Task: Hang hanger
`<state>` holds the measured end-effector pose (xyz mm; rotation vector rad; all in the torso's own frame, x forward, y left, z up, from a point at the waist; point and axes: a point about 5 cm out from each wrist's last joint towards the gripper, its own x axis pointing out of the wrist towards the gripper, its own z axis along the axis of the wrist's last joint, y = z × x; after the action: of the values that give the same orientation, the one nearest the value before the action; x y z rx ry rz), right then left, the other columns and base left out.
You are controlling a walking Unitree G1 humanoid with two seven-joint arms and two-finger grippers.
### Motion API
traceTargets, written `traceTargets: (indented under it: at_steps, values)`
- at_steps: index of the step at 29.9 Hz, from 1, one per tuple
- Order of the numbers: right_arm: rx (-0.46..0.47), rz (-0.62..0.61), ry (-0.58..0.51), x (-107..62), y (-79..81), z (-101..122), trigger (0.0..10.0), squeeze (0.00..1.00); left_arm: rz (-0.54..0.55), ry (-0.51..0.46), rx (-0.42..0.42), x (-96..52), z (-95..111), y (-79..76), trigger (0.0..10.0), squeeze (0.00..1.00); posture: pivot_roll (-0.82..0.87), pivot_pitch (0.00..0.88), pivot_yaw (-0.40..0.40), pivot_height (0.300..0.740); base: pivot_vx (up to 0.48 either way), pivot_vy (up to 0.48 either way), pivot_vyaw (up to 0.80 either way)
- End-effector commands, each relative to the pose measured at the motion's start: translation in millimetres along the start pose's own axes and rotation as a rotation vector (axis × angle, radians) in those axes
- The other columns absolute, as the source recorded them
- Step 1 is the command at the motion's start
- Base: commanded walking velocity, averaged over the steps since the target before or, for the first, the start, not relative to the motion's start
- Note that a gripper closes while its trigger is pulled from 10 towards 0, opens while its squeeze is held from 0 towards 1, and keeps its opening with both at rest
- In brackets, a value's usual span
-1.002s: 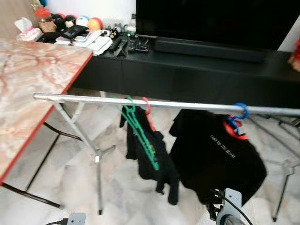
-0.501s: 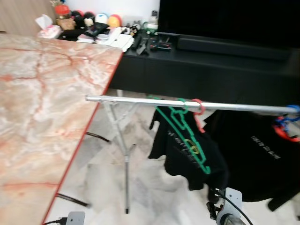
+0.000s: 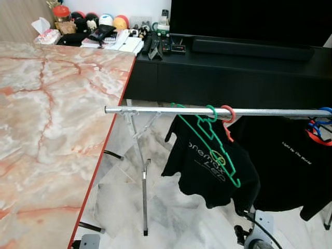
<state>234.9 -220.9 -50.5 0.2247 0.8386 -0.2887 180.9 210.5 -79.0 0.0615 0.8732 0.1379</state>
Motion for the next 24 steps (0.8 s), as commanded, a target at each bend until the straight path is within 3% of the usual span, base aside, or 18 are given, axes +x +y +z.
traceTargets:
  at_steps: [1, 13, 24]
  values:
    - [0.006, -0.012, 0.016, -0.8, -5.8, -5.1, 10.0, 0.0, -0.003, 0.033, -0.013, -1.7, -8.6, -1.2, 10.0, 0.0, 0.02, 0.179, -0.039, 0.74, 0.0, 0.0, 0.0]
    - [-0.022, 0.002, 0.025, -0.8, -4.8, -5.5, 10.0, 0.0, -0.023, 0.036, 0.001, -1.4, -8.2, -4.6, 10.0, 0.0, 0.02, 0.172, -0.037, 0.74, 0.216, 0.0, 0.0]
    - [-0.007, 0.014, 0.026, -0.8, -3.8, -5.6, 10.0, 0.0, -0.025, 0.025, -0.007, -1.1, -6.4, -4.9, 10.0, 0.0, 0.03, 0.177, -0.038, 0.74, 0.0, 0.0, 0.0]
